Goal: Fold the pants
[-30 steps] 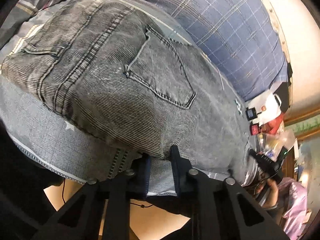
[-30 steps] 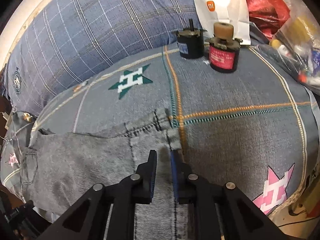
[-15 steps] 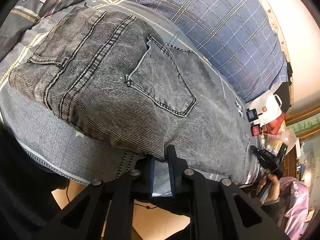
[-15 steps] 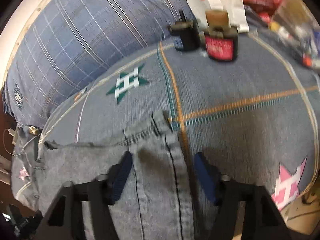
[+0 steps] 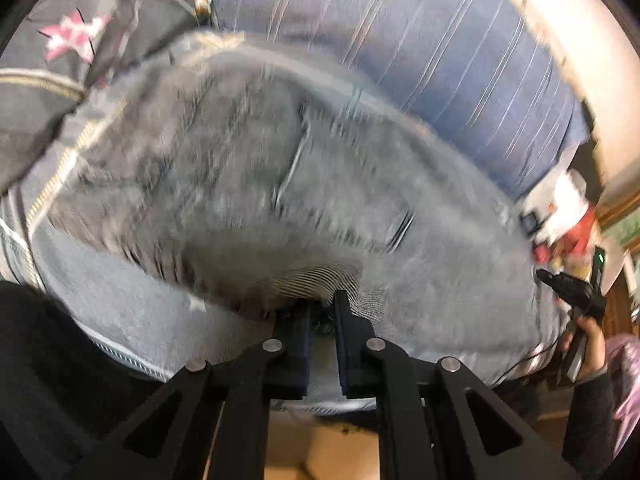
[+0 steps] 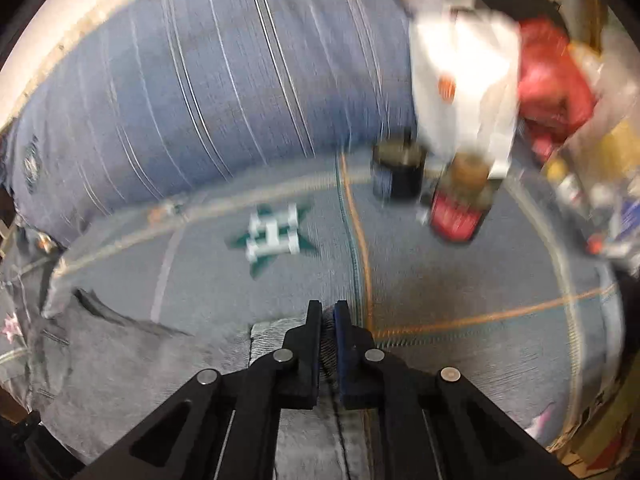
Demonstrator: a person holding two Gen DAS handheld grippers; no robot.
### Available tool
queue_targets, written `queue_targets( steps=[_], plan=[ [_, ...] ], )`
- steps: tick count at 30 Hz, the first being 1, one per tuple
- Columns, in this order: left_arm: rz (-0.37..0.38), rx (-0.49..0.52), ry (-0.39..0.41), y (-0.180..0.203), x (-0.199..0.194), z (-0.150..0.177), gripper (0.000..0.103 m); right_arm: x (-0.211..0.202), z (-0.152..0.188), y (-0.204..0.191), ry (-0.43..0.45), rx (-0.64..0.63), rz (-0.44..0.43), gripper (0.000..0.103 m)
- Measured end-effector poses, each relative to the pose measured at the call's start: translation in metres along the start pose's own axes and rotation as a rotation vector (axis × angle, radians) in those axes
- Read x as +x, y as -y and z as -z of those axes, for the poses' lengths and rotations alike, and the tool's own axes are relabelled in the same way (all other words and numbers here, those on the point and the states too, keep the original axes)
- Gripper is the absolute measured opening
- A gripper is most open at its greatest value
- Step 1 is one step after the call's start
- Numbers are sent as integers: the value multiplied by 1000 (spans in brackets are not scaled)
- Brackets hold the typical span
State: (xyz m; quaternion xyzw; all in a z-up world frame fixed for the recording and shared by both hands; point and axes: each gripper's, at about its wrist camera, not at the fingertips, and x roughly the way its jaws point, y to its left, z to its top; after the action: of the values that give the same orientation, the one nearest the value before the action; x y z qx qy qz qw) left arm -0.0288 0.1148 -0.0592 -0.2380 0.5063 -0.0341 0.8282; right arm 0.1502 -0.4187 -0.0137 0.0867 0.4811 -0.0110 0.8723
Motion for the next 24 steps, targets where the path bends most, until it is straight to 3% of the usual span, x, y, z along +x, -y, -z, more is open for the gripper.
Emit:
queue_targets(
  steps=[1,2,3,7,10,12,14,17,19,21,24],
  plan=[
    [0,3,-23,-1,3,2,26,25,7,5,-90,13,18,8],
    [-12,14,-23,-1,1,4,40,36,13,7,-116,12,39,12],
    [-29,34,-8,0,-5,6,44,31,15,8,-71,13,32,19],
    [-39,128,118,12,-47,6,46,-14,22,13,46,51,55,28],
    [-22,191,204,28,-65,-7,55,-47,36,2,77,47,-69,37],
    [-9,201,210,36,-60,-20,55,-48,53,-7,26,50,-167,58],
    [-37,226,189,42,-39,-32,58,-28,72,-10,-64,52,-194,58],
    [-285,202,12,4,24,-43,56,6,91,3,-177,67,-75,55],
    [-224,129,11,-19,26,-47,55,-2,89,-2,-156,56,-49,55],
    [-234,150,62,-8,9,-48,55,-21,76,-19,-106,7,24,56],
    [-182,215,126,11,-12,-52,57,-40,48,-71,-31,-78,-77,60]
  ],
)
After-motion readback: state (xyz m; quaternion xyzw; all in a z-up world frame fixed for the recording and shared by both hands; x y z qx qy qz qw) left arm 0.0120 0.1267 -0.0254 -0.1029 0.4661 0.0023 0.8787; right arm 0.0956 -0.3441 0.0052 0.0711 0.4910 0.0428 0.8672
